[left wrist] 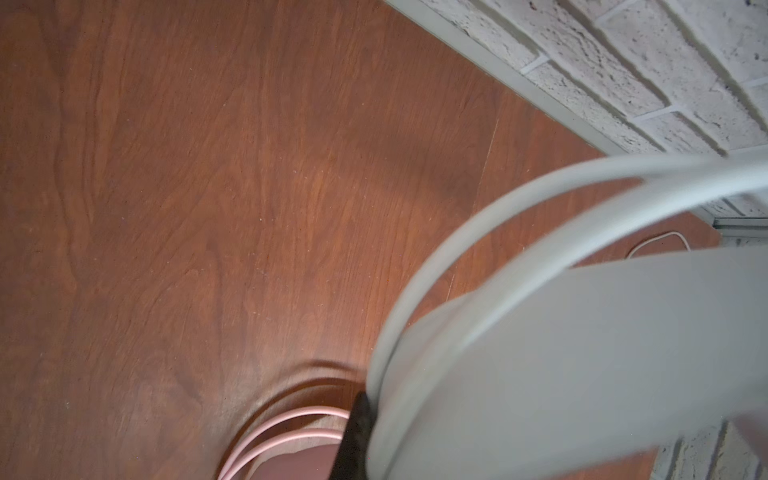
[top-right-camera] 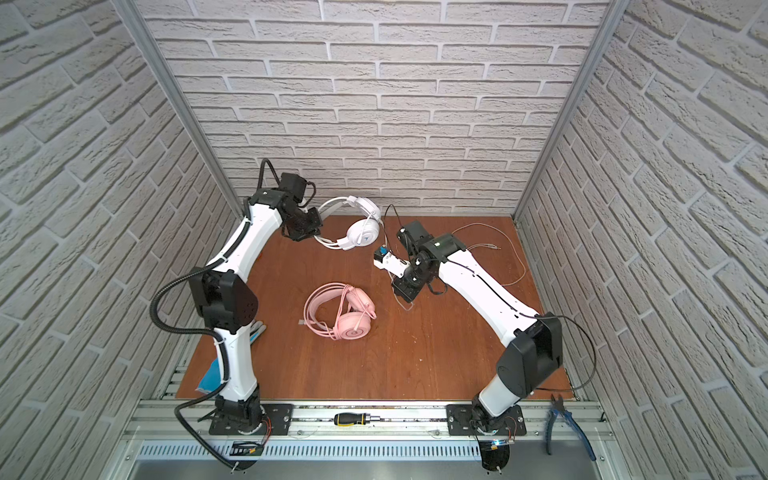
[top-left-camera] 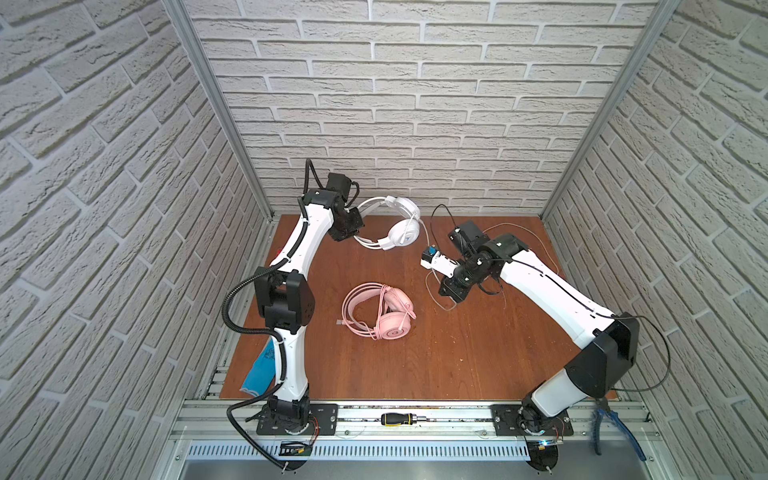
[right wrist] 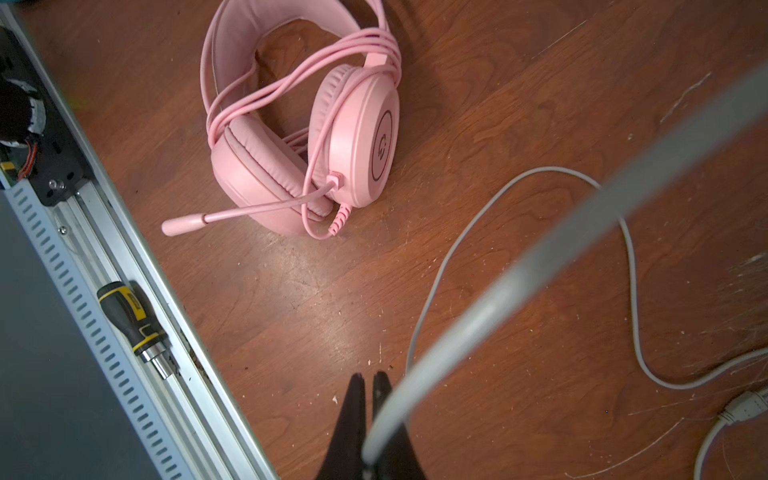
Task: Wrap the headphones
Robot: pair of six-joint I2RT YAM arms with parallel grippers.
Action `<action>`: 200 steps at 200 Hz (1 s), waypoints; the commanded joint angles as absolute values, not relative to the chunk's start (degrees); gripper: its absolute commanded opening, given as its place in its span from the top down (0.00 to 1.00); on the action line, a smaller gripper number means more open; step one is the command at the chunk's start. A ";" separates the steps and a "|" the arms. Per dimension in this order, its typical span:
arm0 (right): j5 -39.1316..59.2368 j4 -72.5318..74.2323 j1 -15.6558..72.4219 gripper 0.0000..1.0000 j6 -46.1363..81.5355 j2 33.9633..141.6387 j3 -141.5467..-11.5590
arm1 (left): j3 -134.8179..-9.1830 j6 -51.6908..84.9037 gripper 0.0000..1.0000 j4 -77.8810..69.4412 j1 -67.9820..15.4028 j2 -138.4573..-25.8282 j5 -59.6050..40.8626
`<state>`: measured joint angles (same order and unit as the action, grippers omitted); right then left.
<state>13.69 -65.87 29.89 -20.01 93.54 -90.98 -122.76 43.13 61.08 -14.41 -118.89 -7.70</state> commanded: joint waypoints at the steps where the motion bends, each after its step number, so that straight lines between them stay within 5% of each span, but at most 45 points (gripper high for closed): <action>1: 13.31 -68.91 30.93 0.94 -21.70 94.72 -94.74 | -126.18 42.72 1.00 62.37 -15.51 -119.94 -6.93; 200: 13.47 -76.89 34.25 0.94 -19.82 110.38 -111.32 | -128.50 42.45 1.00 64.99 -19.34 -123.06 -6.69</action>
<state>14.41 -75.66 33.47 -21.12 108.75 -108.49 -126.39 42.11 65.98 -18.81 -122.98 -4.58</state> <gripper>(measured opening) 0.069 0.081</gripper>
